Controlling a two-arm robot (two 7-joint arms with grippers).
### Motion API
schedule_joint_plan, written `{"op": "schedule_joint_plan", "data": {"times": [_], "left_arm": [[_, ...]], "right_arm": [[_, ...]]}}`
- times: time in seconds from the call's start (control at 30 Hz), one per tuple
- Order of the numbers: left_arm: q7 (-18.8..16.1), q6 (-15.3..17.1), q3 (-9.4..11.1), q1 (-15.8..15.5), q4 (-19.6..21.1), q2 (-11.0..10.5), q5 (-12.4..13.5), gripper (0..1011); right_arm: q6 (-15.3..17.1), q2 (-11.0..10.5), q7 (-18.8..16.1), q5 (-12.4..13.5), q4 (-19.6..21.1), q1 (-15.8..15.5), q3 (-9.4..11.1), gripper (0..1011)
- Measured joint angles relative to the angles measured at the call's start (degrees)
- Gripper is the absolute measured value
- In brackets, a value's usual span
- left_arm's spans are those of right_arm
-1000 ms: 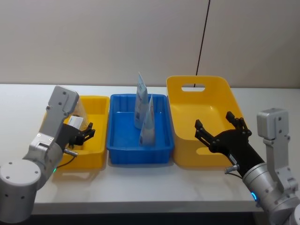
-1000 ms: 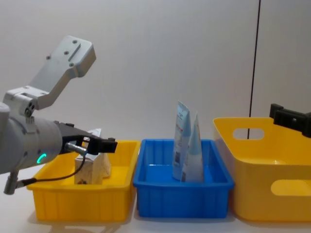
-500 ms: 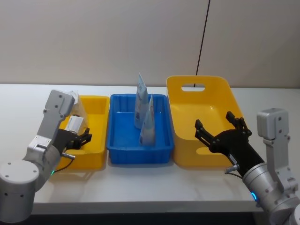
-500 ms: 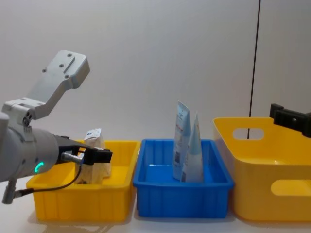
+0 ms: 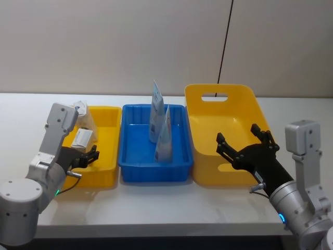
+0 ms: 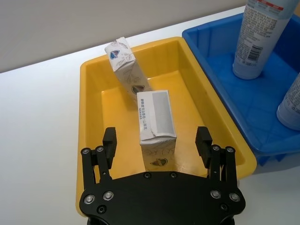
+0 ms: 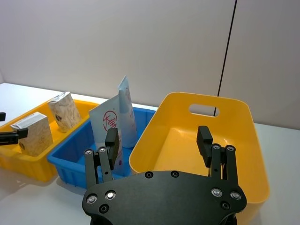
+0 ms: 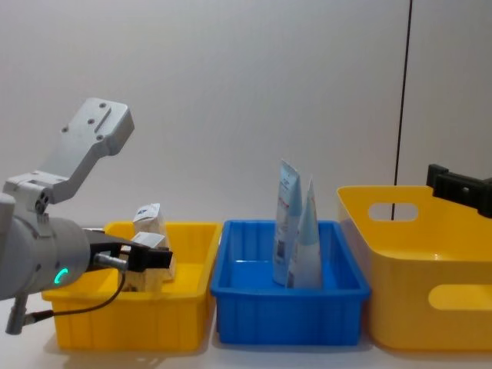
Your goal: Bimanual collaborative sorting of washing and personal care products
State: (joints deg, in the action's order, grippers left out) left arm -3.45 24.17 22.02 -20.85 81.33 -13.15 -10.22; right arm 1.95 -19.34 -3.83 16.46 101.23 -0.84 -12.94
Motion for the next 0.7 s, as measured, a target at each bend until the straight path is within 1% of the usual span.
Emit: {"op": "schedule_joint_plan", "data": {"times": [0.43,0.7], "left_arm": [[0.7,-1.1,-0.3,-1.5,-3.9,1.5,0.0,1001],[0.7,-2.0,-0.8,-2.0,-5.5,2.1,0.4,1001]], "right_arm": [[0.0,0.0,0.0,0.0,0.0,0.0,0.0,1002],[0.0,0.0,0.0,0.0,0.0,0.0,0.0,1002]]}}
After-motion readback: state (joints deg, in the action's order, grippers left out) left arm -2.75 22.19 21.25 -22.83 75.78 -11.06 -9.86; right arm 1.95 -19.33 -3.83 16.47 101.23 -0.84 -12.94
